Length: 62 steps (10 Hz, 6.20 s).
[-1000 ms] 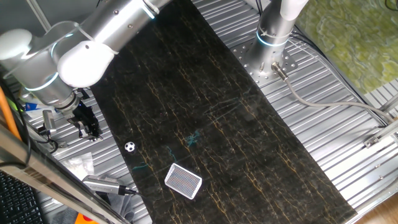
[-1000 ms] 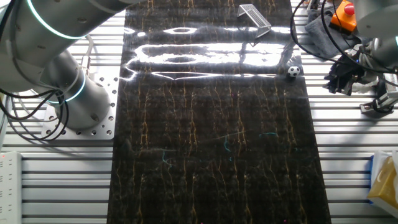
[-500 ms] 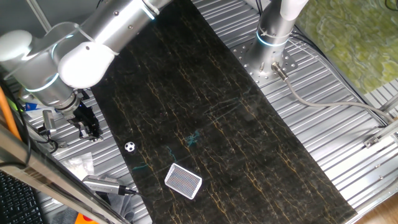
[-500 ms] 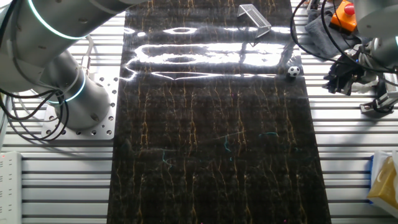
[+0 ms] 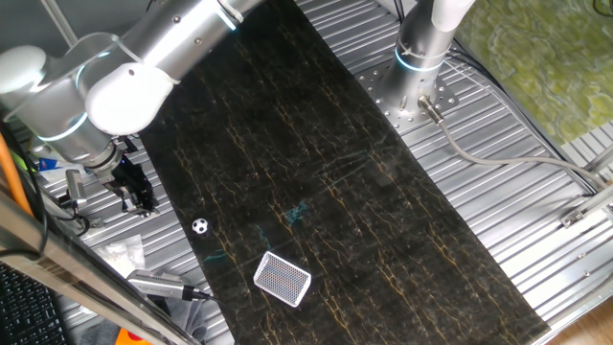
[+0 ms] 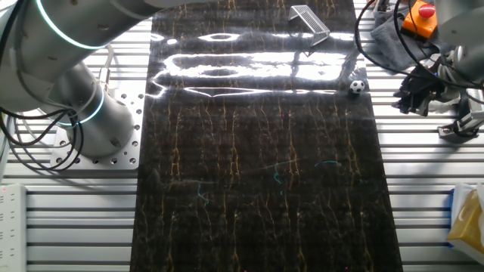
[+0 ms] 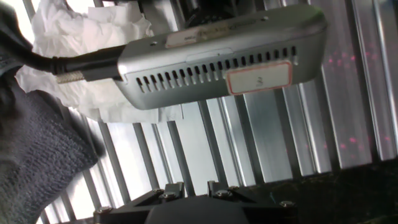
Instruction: Push the soccer ball into the goal
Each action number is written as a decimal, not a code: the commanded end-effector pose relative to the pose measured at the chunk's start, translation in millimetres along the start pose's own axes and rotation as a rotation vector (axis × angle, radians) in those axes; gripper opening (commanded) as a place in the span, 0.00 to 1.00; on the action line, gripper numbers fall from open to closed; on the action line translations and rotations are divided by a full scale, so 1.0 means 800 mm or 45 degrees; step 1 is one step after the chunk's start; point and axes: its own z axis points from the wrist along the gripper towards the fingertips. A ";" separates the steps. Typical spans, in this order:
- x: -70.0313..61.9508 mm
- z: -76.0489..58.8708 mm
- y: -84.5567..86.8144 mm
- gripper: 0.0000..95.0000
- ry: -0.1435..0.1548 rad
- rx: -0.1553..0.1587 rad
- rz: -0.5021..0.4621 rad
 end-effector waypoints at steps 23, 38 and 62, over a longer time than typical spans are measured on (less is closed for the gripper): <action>0.055 0.008 -0.069 0.20 -0.053 -0.079 0.015; 0.051 0.028 -0.069 0.20 0.090 -0.217 -0.017; 0.051 0.028 -0.069 0.20 0.082 -0.096 -0.295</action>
